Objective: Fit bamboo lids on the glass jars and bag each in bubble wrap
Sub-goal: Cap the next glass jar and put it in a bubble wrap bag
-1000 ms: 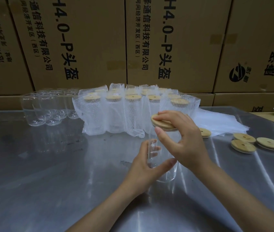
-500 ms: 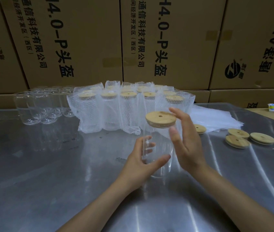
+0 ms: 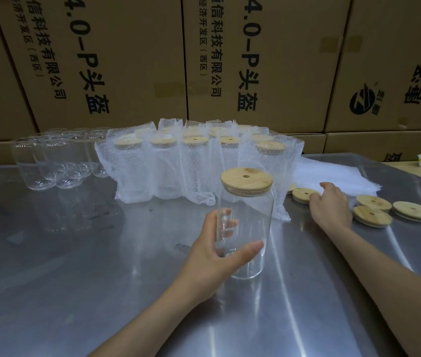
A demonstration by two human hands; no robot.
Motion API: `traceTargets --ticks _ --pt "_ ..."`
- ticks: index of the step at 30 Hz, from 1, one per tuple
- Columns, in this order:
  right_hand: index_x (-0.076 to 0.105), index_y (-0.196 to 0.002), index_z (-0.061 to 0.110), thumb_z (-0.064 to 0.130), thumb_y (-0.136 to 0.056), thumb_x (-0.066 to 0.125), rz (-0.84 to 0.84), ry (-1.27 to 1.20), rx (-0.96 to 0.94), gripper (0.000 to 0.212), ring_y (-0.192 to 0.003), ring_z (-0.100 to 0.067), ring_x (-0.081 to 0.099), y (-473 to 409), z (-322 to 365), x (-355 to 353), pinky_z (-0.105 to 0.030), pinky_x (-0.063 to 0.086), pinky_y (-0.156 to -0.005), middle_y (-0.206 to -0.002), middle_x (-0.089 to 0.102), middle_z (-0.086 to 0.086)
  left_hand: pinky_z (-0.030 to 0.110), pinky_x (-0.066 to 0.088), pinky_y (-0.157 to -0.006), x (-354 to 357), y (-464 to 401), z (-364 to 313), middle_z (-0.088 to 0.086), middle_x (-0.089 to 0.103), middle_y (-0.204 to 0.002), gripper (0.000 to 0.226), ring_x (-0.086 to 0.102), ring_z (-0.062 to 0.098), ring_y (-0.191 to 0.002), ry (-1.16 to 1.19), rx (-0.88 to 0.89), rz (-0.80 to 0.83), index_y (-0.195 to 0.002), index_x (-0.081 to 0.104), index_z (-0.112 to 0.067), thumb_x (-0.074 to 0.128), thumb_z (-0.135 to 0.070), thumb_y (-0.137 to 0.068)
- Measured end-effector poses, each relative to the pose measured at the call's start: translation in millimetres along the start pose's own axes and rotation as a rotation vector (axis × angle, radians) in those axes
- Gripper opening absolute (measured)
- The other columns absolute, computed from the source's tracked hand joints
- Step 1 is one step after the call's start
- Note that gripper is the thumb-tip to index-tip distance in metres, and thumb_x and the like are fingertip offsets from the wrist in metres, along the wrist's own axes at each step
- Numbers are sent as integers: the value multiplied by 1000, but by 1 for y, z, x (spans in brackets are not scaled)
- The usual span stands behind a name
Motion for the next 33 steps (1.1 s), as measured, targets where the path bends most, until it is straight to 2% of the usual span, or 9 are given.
traceTargets --ticks 4,9,12,17,19,24,28,30,33 --pt "41 -141 3 16 -98 38 3 119 -20 45 -130 -33 37 -20 -3 5 -46 35 -98 -140 49 -18 13 50 -74 1 -1 -2 -16 57 -120 71 59 -6 -107 26 4 4 -118 45 -43 80 -52 -56" --pt "43 -134 -1 10 -97 36 23 193 -30 40 -125 -36 39 -37 -9 13 -45 37 -92 -131 51 -22 14 51 -76 2 -1 -3 -16 57 -119 65 61 -8 -102 40 13 13 -117 46 -41 78 -44 -61" --pt "45 -128 1 6 -93 36 65 238 27 36 -120 -37 42 -43 -18 17 -46 35 -92 -124 53 -22 11 49 -77 3 -1 -4 -14 57 -119 66 62 -8 -99 60 13 19 -117 46 -39 80 -47 -61" --pt "43 -128 6 15 -96 30 92 332 104 36 -125 -34 34 -45 -28 22 -45 27 -102 -134 42 -18 10 49 -72 5 -1 -6 -11 57 -118 63 66 -4 -93 85 18 30 -116 47 -35 80 -38 -63" --pt "47 -126 7 21 -97 31 73 328 155 36 -126 -34 33 -44 -33 19 -44 26 -103 -135 42 -18 9 49 -71 5 -1 -7 -12 58 -118 63 66 -5 -94 78 24 31 -116 47 -36 83 -40 -64" --pt "61 -113 10 28 -96 45 -70 288 155 30 -117 -35 43 -45 -32 -1 -42 32 -96 -121 57 -17 10 49 -72 4 -2 -5 -13 58 -118 63 65 -5 -96 66 29 23 -116 47 -38 79 -40 -61" --pt "64 -98 10 30 -95 56 -221 161 73 22 -110 -36 47 -37 -23 -19 -43 35 -91 -111 59 -17 11 49 -72 4 -2 -5 -13 58 -119 67 64 -6 -98 63 30 22 -117 47 -39 81 -45 -59" --pt "63 -96 8 32 -96 54 -301 111 -6 26 -105 -37 48 -30 -13 -29 -43 35 -86 -107 59 -17 12 51 -70 4 -1 -6 -13 57 -120 64 64 -6 -97 69 28 32 -117 47 -40 80 -42 -63" --pt "63 -96 3 31 -101 45 -399 88 -124 35 -97 -38 48 -15 3 -41 -42 33 -78 -100 59 -19 16 52 -69 5 -1 -7 -13 57 -121 67 64 -3 -100 74 21 45 -117 46 -42 81 -49 -61"
Point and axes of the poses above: each hand's wrist, its own y-axis away from the middle knuckle, its own x-axis out of the palm, z = x × y, the point moved 10 cm from there along -y, towards the middle knuckle
